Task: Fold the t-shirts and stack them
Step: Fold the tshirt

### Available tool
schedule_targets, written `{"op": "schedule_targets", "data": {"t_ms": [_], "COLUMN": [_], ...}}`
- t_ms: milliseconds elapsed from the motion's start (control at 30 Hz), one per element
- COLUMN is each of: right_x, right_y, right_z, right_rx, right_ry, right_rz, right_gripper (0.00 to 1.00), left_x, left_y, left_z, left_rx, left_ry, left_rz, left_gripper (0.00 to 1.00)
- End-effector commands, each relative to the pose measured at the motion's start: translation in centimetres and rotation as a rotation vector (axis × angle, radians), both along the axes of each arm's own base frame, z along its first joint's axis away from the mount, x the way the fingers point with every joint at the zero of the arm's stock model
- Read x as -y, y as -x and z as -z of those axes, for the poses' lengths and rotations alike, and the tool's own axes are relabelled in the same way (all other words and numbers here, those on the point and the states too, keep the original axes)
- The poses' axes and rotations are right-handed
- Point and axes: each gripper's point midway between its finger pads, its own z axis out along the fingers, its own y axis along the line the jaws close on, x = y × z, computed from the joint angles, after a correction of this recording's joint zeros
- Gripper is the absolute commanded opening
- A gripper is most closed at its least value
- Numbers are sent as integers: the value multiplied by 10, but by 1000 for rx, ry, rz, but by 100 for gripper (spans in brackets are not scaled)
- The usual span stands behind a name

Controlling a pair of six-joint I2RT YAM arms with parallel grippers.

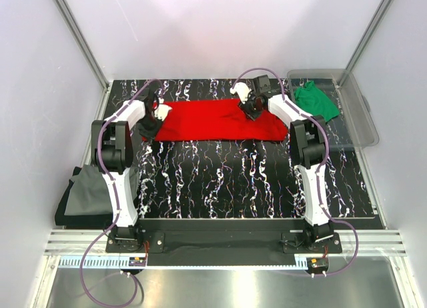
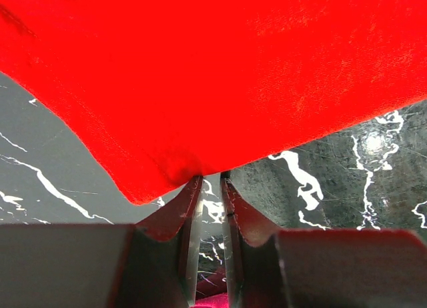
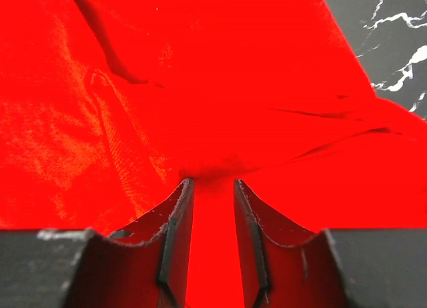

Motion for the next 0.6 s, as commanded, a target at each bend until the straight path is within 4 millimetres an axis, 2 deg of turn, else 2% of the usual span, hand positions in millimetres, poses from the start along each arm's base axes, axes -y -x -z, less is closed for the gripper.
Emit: {"op": "schedule_targets", "data": {"t_ms": [0,167,300,400,567], "right_x": [-6,-3,-5,-3,1], "right_y": [-9,-7,0,3,6], "right_z": [-18,-32,-36,-33,-26], "right_rx": [44,61,52,40,32], "right_ry": [-3,-6,-21,-18,3], "right_rz": [-11,4,9,12,9], "right_gripper": [37,36,36,36,36], "left_x": [0,2,2,1,1], "left_y": [-5,-14,-34,-42,-43], "left_z": [-7,-26,-41,-38,-22], "left_rx": [36,86,144,143,112], "left_ry": [11,22,22,15,11], "left_rz": [-13,-12,-19,-21,-30], "left_gripper": [21,21,21,21,20]}}
